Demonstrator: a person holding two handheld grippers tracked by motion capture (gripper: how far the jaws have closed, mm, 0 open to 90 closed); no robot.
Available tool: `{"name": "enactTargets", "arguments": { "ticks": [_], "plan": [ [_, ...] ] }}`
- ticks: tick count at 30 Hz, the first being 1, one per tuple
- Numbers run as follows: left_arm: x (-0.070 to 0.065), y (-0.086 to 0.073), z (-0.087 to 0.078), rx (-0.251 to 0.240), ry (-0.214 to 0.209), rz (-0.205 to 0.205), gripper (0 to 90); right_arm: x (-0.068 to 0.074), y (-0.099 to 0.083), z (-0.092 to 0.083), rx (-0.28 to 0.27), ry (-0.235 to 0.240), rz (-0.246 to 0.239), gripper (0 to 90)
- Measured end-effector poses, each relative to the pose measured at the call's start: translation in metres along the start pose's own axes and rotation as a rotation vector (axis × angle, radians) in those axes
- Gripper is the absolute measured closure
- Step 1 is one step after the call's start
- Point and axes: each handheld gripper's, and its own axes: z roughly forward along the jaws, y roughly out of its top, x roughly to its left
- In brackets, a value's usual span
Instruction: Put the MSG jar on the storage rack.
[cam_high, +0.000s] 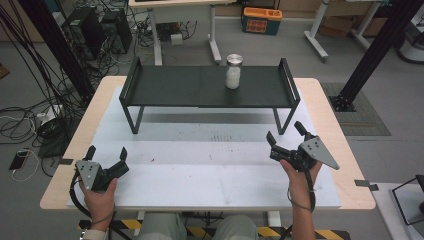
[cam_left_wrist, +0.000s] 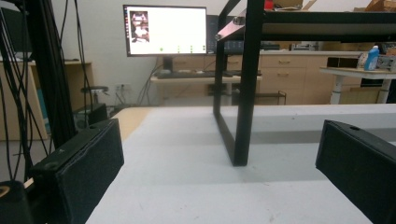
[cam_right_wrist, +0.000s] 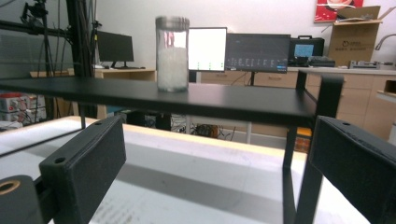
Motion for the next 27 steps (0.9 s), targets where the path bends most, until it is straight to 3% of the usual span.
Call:
{"name": "enactTargets", "arguments": {
  "ticks": [8, 17, 27],
  "plan": [
    [0.0, 0.0, 0.0, 0.0, -0.001, 0.001, 1.2, -0.004, -0.027, -0.008, 0.013, -0.025, 0.018, 4.0],
    [0.0, 0.0, 0.0, -0.003, -0.001, 0.004, 1.2, -0.007, -0.04, -0.014, 0.047, -0.044, 0.01, 4.5],
    [0.0, 0.0, 0.0, -0.003, 0.0, 0.003, 1.2, -0.006, -0.059, -0.022, 0.051, -0.085, 0.046, 4.5]
  ]
}}
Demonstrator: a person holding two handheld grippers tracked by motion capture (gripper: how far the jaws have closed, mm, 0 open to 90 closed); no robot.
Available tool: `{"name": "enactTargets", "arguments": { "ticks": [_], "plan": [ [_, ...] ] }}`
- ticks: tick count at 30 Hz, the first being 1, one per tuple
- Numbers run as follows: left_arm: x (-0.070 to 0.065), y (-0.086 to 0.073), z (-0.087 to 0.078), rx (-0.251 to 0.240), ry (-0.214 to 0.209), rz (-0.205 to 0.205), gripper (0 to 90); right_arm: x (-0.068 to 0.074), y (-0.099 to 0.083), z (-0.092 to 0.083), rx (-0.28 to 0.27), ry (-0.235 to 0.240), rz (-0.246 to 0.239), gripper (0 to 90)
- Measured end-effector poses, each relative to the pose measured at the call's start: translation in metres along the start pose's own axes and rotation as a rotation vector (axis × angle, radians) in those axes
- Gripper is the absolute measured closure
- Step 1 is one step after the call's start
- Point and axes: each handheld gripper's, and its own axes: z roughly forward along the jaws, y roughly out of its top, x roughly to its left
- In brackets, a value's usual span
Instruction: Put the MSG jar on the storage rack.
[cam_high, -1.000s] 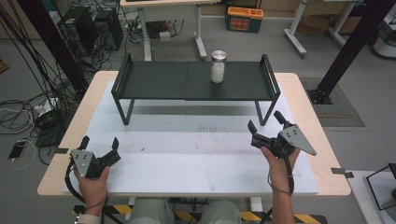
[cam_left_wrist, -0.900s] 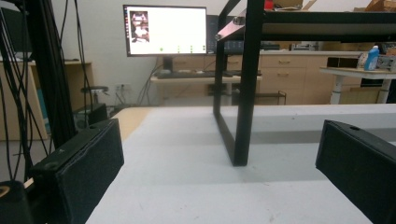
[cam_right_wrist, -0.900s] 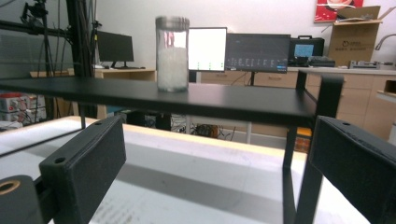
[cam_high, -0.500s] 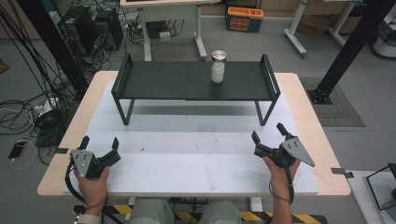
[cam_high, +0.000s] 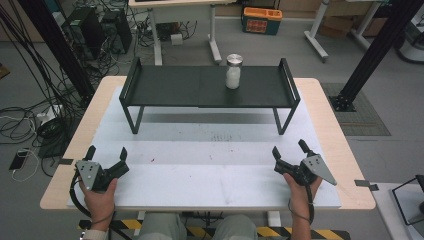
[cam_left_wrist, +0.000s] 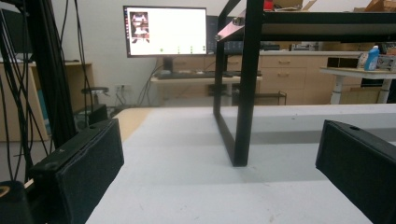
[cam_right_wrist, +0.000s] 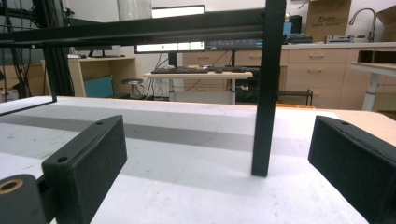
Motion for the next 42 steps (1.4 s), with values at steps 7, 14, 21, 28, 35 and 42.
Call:
{"name": "enactTargets", "arguments": {
  "ticks": [7, 14, 21, 28, 35, 42],
  "plan": [
    [0.0, 0.0, 0.0, -0.003, 0.001, -0.001, 1.2, 0.0, 0.0, 0.0, 0.016, 0.01, -0.022, 4.8],
    [-0.001, 0.0, 0.0, 0.001, 0.008, -0.002, 1.2, 0.002, -0.008, -0.003, -0.025, -0.004, -0.018, 4.2],
    [0.0, 0.0, 0.0, 0.001, 0.007, -0.005, 1.2, 0.008, -0.003, -0.001, 0.006, -0.031, -0.042, 4.5],
    [-0.001, 0.001, 0.0, 0.008, 0.006, -0.006, 1.2, 0.011, -0.003, 0.0, 0.006, -0.051, -0.046, 4.5],
    [-0.001, 0.002, 0.001, 0.013, 0.01, -0.008, 1.2, 0.012, -0.002, 0.0, 0.013, -0.053, -0.043, 5.0],
    [0.0, 0.004, 0.002, 0.024, 0.006, -0.015, 1.5, 0.012, -0.002, 0.0, 0.012, -0.053, -0.041, 5.4]
  ]
}}
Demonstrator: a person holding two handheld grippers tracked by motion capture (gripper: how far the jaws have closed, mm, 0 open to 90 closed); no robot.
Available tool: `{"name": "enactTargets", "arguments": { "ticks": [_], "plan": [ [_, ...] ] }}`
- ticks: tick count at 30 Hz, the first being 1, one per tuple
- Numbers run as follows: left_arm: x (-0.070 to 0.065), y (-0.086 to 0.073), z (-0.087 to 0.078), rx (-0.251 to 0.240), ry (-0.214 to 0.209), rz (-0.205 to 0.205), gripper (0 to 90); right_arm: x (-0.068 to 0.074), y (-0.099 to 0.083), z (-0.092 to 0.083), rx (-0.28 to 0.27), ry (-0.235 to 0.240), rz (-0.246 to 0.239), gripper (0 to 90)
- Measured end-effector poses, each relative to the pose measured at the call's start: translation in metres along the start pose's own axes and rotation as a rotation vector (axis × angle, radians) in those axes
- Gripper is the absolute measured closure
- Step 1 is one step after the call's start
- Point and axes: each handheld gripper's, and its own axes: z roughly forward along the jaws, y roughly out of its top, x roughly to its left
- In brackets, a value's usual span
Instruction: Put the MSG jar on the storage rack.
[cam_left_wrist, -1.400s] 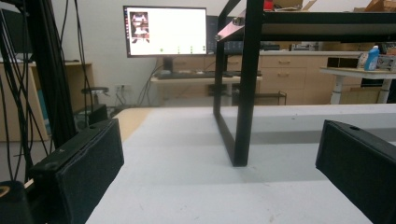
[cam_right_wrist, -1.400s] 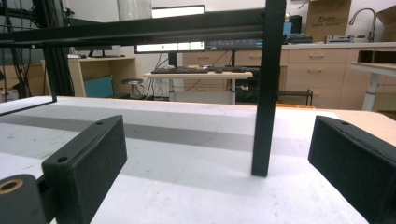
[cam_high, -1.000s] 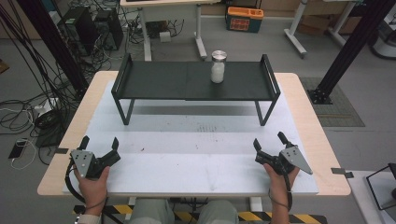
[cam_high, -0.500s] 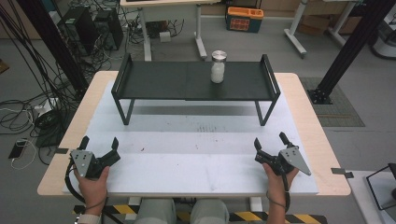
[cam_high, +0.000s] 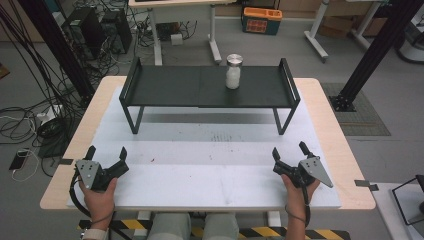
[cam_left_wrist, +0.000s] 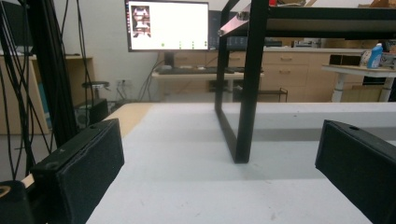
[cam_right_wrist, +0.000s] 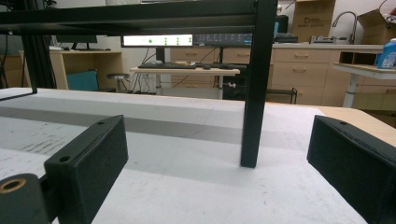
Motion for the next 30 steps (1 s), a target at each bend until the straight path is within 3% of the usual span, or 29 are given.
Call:
{"name": "enactTargets", "arguments": {
  "ticks": [30],
  "plan": [
    [-0.0005, -0.0012, -0.0009, -0.007, 0.004, -0.004, 1.3, 0.0031, -0.0017, -0.0009, -0.01, -0.012, -0.014, 5.2]
  ]
}}
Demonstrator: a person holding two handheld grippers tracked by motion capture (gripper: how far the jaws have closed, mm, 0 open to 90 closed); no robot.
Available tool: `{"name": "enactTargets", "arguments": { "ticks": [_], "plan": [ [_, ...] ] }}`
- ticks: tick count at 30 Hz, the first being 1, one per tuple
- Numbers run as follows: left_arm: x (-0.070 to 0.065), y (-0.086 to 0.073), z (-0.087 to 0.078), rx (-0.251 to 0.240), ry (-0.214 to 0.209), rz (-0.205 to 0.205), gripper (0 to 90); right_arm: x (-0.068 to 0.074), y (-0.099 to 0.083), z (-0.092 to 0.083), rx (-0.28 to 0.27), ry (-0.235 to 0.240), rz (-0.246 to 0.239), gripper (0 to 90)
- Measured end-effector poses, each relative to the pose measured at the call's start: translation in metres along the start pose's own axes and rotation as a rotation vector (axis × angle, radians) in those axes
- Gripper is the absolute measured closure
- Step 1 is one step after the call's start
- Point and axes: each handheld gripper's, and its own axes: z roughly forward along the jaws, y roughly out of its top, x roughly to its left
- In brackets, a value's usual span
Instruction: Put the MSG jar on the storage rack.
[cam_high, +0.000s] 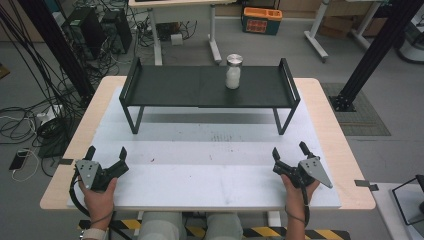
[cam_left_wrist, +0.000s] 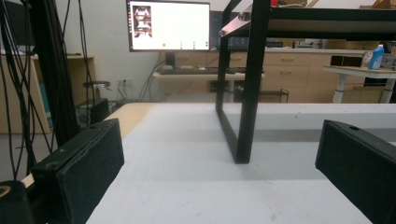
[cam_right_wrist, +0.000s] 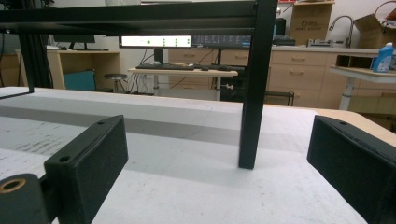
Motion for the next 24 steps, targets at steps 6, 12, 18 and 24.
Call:
{"name": "enactTargets", "arguments": {
  "ticks": [6, 12, 18, 24],
  "plan": [
    [0.0001, 0.0003, 0.0, 0.002, 0.0, 0.001, 1.3, -0.0005, 0.001, 0.0006, 0.006, 0.0, 0.004, 5.2],
    [-0.0002, -0.0002, -0.0001, -0.001, 0.001, 0.002, 1.3, 0.0002, 0.0009, 0.0005, 0.006, -0.003, 0.002, 5.3],
    [-0.0004, -0.0007, -0.0002, -0.005, 0.001, 0.001, 1.3, 0.0005, 0.0015, 0.0008, 0.009, -0.005, 0.003, 5.4],
    [-0.0004, -0.0006, -0.0002, -0.004, 0.001, 0.001, 1.3, 0.0006, 0.0017, 0.0008, 0.01, -0.006, 0.002, 5.4]
  ]
}}
